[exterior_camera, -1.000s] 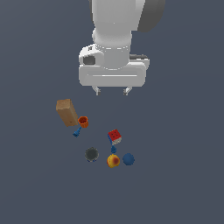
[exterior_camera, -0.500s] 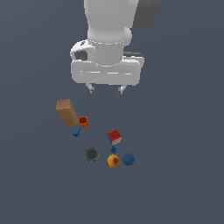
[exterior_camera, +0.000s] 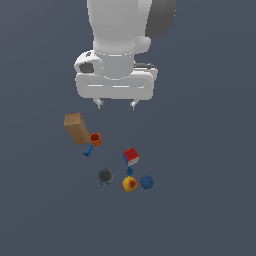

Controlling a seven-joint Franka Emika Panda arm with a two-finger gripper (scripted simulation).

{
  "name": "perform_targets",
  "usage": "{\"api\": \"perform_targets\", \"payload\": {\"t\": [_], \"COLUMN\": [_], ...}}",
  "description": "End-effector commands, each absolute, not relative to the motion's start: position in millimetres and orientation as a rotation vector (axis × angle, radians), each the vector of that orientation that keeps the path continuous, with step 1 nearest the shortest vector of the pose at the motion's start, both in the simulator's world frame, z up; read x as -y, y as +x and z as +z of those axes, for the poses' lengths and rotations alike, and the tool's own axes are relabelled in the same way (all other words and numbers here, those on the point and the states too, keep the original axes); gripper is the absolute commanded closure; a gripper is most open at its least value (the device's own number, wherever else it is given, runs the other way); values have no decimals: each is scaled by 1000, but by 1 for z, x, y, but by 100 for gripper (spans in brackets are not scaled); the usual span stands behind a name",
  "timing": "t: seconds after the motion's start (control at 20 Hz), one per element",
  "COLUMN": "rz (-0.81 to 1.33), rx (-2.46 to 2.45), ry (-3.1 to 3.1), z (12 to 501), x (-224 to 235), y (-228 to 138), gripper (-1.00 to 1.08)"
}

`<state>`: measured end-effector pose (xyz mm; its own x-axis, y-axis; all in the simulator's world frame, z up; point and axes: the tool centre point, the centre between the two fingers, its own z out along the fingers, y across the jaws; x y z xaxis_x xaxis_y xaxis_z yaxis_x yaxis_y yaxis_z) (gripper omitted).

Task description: Pick up a designated object from a clutter of objects.

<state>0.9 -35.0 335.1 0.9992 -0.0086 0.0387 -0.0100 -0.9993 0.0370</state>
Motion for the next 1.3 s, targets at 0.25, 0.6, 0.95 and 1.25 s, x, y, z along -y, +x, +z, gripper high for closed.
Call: {"api": "perform_targets", "payload": {"t": [0.25,0.6,0.95,1.25], "rz": [45,29,16,8], "rx": [-36,-108,-182,-231], "ry": [3113,3124,3130,3131], "z": [310,274,238,214], "x": [75,131,188,225], "y": [-6,-23,-50,-76], "gripper": [-92,-92,-92,-92]}}
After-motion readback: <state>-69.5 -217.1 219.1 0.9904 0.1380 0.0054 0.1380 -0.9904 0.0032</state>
